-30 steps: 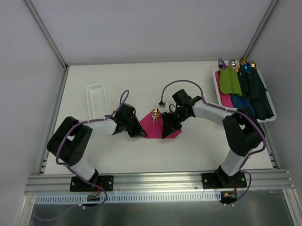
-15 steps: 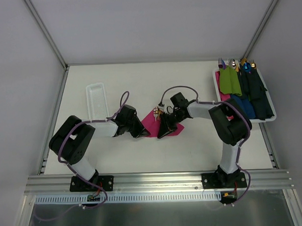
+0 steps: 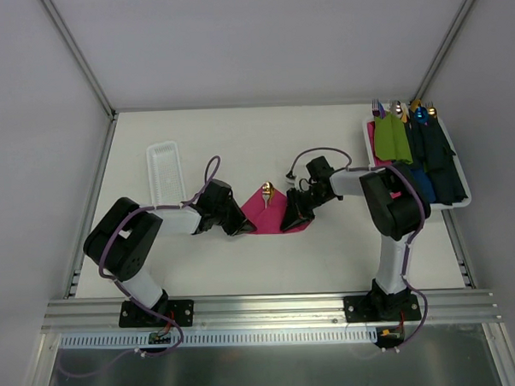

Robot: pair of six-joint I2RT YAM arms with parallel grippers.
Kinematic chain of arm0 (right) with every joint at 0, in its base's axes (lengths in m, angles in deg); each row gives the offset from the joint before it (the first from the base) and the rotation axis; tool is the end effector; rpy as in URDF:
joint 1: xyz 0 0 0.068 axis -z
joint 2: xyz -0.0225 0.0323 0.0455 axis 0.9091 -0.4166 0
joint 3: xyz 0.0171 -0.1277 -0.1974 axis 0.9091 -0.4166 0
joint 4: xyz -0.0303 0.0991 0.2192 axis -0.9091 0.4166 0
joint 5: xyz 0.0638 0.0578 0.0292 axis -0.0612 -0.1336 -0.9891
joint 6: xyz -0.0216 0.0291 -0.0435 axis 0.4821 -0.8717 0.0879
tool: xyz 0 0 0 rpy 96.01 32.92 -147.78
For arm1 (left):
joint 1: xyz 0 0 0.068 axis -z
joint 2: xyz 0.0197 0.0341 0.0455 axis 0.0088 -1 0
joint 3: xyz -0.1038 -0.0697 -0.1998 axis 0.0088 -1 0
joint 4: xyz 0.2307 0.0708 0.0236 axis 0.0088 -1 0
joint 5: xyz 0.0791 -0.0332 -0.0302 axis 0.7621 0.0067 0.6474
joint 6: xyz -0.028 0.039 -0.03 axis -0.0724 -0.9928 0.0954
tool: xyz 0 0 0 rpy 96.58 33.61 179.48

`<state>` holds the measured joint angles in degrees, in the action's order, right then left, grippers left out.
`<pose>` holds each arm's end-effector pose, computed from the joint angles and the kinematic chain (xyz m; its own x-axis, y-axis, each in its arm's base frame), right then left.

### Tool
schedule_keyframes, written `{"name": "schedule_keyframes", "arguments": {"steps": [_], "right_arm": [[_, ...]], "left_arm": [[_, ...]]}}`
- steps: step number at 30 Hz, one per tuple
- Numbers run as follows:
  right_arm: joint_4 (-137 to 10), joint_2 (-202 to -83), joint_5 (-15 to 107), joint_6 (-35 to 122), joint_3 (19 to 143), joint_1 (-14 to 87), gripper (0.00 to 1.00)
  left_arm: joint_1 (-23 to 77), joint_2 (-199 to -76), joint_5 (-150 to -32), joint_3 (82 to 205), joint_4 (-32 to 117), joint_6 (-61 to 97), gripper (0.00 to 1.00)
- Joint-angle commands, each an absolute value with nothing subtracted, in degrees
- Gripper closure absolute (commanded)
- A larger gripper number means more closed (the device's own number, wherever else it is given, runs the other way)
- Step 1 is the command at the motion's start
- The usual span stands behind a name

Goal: Place the utensils on the paper napkin and roll it up

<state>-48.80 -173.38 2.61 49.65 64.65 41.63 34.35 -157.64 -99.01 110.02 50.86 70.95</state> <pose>0.2849 0.1589 0.0863 -0.8554 -0.3704 -0.3622 -0.5088 0.4687 0.7221 0.2357 -0.1713 0.1019 -0.8874 -0.4456 -0.1186 -0.2387 0.6639 -0.7087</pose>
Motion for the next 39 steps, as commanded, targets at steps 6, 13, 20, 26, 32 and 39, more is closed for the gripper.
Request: {"name": "schedule_keyframes", "arguments": {"steps": [6,13,20,26,32,39], "right_arm": [[-40.30,-171.22,10.71,60.33,65.81,41.65,0.83],[-37.22,-170.08,13.62,63.77,66.16,42.18,0.83],[-30.19,-169.11,18.10,67.28,69.59,42.18,0.84],[-25.27,-168.85,22.42,68.78,70.64,42.88,0.86],[-25.43,-165.87,11.88,66.07,72.14,42.97,0.85],[-32.55,-164.19,3.26,58.08,72.76,41.48,0.84]], "left_arm": [[35.13,-160.33,-92.74,107.66,43.61,69.46,1.00],[35.13,-160.07,-92.65,107.58,43.35,69.46,1.00],[35.13,-159.72,-92.48,107.40,42.99,69.54,1.00],[35.13,-159.98,-92.48,107.40,43.08,69.55,1.00],[35.04,-159.11,-92.30,107.23,42.99,68.40,1.00],[35.13,-158.58,-92.48,107.40,42.82,67.88,1.00]]}}
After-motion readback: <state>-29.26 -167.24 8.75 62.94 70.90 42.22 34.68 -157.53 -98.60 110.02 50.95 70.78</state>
